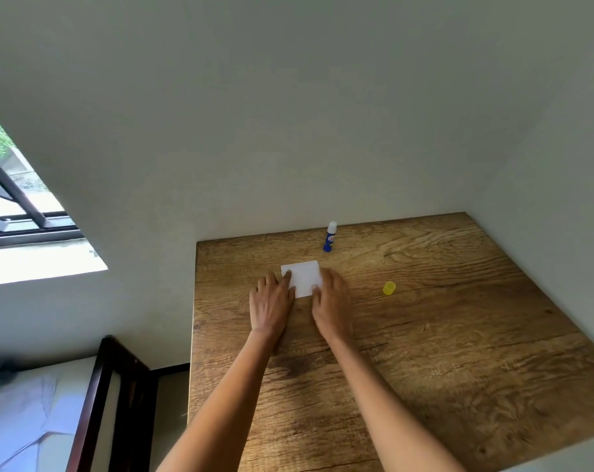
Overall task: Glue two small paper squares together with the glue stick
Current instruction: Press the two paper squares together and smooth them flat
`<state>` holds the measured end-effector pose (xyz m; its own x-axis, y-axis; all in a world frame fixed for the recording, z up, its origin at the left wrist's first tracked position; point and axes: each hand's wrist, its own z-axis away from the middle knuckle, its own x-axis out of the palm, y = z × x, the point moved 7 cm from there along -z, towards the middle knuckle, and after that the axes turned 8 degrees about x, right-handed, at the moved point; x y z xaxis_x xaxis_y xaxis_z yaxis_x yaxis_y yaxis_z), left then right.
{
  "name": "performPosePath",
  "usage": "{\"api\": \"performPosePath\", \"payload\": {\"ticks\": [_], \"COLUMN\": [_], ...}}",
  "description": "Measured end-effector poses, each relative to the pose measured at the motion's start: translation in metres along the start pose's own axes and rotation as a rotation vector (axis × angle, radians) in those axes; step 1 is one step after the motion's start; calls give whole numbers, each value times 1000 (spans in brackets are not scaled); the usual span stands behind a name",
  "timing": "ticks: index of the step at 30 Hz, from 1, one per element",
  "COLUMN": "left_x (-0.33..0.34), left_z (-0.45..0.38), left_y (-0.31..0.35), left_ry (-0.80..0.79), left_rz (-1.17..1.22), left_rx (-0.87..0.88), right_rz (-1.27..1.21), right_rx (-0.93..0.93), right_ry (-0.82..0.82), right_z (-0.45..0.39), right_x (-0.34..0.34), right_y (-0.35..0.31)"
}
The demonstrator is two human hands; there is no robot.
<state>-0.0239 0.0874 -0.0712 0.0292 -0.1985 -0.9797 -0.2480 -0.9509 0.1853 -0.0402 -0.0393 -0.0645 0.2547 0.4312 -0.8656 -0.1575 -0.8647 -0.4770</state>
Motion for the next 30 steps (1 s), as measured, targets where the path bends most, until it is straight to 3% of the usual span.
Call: {"api": "performPosePath", "payload": {"ticks": [3, 10, 16, 23, 30], "left_x": [1, -1, -1, 0, -6], "left_z": [2, 3, 4, 5, -15], "left_y": [0, -2, 0, -2, 2], "left_ry": [7, 12, 37, 52, -144], "left_rz": [2, 26, 46, 36, 19], "left_rx": [-7, -1, 19, 21, 109], "right_rz": [156, 171, 202, 193, 208], "right_rx": [-286, 5, -197, -34, -228], "right_ry": [-190, -87, -226, -187, -298], "right_z": [13, 4, -2, -6, -16], "right_x": [20, 12, 26, 21, 30], "right_y": [-16, 10, -13, -6, -24]}}
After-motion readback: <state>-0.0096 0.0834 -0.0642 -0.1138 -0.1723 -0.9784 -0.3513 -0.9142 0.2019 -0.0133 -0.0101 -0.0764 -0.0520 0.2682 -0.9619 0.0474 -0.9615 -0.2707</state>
